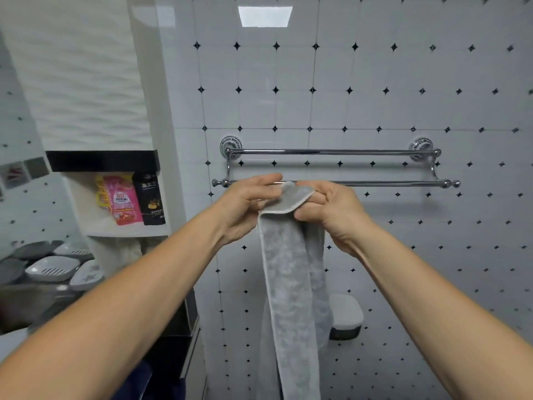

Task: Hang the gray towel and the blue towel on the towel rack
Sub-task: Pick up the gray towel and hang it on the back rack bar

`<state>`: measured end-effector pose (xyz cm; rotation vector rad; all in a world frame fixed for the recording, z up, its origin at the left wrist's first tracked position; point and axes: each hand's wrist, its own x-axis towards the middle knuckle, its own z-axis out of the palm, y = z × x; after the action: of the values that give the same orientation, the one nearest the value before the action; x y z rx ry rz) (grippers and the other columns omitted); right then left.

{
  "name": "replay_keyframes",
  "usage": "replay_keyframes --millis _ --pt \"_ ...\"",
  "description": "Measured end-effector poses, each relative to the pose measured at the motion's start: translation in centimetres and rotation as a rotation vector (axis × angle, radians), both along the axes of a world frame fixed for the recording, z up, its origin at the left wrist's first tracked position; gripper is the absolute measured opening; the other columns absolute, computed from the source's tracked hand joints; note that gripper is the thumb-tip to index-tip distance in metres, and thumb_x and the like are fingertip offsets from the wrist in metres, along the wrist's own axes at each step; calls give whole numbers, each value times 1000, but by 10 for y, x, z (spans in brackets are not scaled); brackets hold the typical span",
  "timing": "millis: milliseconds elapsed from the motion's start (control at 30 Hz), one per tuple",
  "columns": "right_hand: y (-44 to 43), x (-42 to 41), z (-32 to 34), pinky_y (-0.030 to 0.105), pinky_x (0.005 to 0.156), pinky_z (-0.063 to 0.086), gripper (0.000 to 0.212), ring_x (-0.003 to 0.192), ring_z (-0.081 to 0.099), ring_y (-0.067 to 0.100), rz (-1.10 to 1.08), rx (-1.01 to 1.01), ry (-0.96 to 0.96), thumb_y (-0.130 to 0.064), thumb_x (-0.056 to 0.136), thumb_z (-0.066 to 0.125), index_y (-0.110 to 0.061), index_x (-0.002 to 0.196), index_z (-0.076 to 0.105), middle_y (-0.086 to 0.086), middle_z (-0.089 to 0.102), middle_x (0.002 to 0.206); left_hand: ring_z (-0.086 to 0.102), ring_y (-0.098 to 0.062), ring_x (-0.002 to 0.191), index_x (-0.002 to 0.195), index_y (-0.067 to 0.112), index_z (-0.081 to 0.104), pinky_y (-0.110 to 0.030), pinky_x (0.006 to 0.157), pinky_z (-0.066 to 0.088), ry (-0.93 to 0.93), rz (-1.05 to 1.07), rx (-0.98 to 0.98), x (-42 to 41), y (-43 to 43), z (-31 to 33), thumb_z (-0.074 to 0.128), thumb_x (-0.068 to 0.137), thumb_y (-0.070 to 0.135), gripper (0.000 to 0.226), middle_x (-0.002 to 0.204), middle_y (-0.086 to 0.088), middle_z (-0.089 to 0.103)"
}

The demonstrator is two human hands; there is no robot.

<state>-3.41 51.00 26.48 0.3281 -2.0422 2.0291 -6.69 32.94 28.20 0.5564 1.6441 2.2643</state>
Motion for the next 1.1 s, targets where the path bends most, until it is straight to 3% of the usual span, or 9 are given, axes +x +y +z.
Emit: replay_keyframes --millis 67,167,300,400,500,600,767,933,1100 --pt "-4 -2 -1 38 77 58 35 77 71 19 -181 74 61 -1 62 81 -10 94 70 8 77 84 67 -20 107 129 4 50 -32 96 51 5 -81 52 1 -1 -7 64 72 -6 59 118 -11 71" --pt "-7 -7 -1 48 75 59 25 66 70 24 -347 106 92 -22 56 81 -19 75 65 8 75 68 65 -19 111 134 3 46 -27 93 52 54 -111 49 6 3 -14 65 64 -14 74 129 -12 66" --pt "-12 -8 -6 26 60 52 29 53 65 7 -479 260 202 -45 58 78 -22 65 62 -6 70 55 67 -28 103 131 -8 50 -30 86 56 50 41 8 7 10 -21 66 61 -24 74 126 -25 64" --pt "-10 -7 -9 35 67 55 25 60 69 16 -450 211 213 -43 60 77 -23 62 62 -2 71 57 68 -35 99 118 -16 59 -38 91 55 -34 -41 133 11 12 -23 54 89 -3 33 115 -34 64" --pt "-10 -6 -11 40 67 56 27 64 68 24 -485 215 232 -44 61 77 -21 63 62 3 70 60 64 -37 111 116 -18 60 -41 97 52 -121 -74 184 14 18 -29 48 95 3 32 119 -33 63" --pt "-10 -6 -13 38 62 53 31 59 64 21 -468 253 223 -47 59 78 -21 64 61 1 68 58 69 -34 94 108 -18 63 -35 82 60 -117 94 140 11 21 -28 51 91 -7 23 105 -31 69" --pt "-2 -4 -12 27 52 42 34 52 50 2 -517 453 191 -57 57 73 -25 65 63 -14 59 53 64 -13 61 91 6 73 -18 48 50 52 236 -171 6 13 -17 65 89 12 10 70 -2 72" --pt "-11 -4 -9 31 58 46 39 58 55 9 -576 449 154 -56 59 71 -19 64 63 -7 62 57 71 -19 81 102 3 74 -25 65 56 167 99 -108 13 15 -27 72 84 10 20 93 -11 76" --pt "-21 -5 -6 27 52 38 38 55 52 5 -624 566 113 -66 57 67 -30 68 59 -19 57 52 69 -13 70 85 11 71 -21 64 55 291 214 -176 8 7 -30 73 77 -8 21 71 1 75"
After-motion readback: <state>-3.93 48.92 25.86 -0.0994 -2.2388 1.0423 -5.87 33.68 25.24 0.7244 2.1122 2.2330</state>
